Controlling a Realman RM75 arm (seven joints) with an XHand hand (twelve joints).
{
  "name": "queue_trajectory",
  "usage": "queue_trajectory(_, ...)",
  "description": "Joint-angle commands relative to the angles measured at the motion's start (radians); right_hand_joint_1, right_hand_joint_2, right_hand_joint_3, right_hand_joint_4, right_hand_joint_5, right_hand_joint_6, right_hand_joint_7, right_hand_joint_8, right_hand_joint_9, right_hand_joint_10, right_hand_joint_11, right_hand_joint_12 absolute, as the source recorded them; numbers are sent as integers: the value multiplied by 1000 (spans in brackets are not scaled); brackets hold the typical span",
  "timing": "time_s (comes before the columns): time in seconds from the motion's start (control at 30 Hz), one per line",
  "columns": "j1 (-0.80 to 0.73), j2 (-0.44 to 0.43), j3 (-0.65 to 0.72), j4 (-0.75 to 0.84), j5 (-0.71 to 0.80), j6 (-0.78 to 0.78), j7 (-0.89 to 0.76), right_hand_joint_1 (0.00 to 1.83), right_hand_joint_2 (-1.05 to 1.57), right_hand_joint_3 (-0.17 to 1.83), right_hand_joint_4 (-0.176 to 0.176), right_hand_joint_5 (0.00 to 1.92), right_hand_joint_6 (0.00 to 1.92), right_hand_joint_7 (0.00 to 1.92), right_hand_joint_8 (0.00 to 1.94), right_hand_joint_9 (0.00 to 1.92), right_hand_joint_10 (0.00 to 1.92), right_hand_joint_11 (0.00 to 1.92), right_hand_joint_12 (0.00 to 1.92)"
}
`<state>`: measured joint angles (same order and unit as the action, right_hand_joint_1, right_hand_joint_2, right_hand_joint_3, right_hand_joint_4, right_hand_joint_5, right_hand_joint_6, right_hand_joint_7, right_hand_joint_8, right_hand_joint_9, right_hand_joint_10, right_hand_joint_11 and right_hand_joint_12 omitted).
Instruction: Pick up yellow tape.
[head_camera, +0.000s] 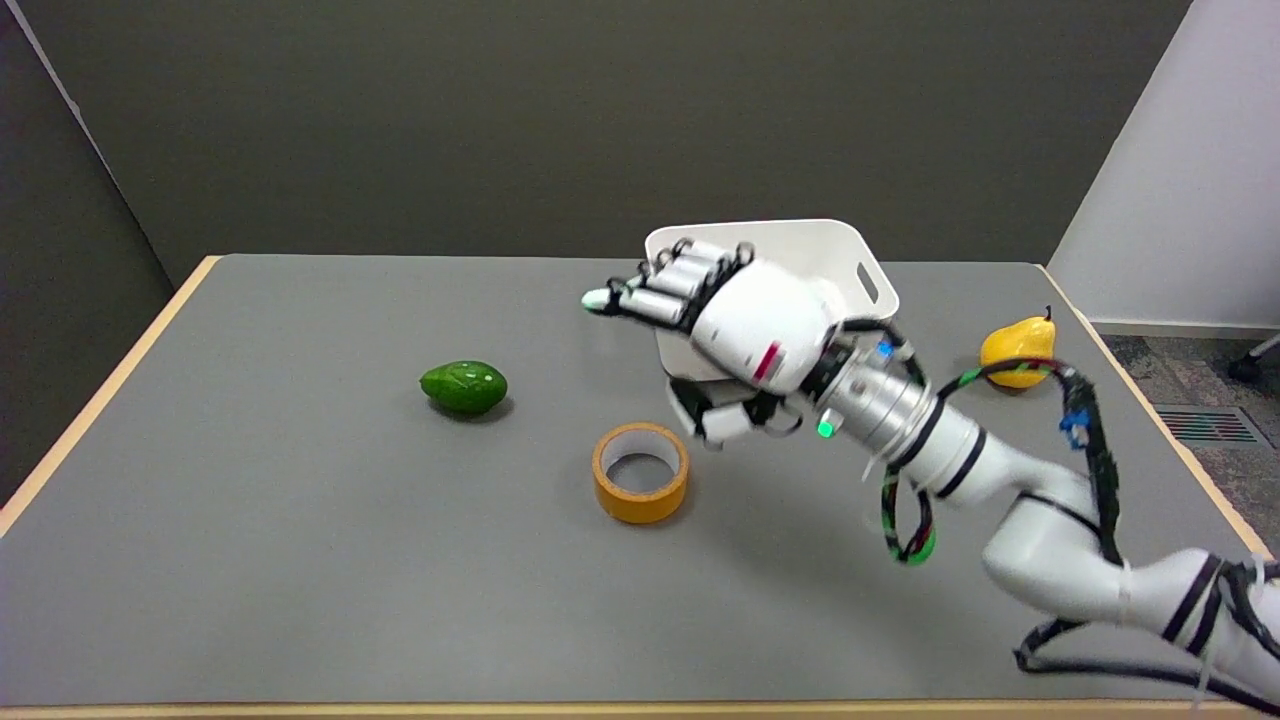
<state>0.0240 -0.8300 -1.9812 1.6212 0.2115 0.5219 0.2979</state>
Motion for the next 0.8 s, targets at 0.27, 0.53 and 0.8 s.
queue_trajectory(0.27,-258,-17,-75,193,362,-308,-579,901,547,1009,72,-1,244,202,305,158,580,53,1110)
queue_trajectory(0.53,-200,-14,-86,188,390,-338,-576,906,552,1010,67,61,269,275,338,197,623,79,1132)
queue_trajectory(0.8,-150,-26,-93,183,440,-397,-575,953,583,1004,60,125,350,437,497,313,733,152,1203)
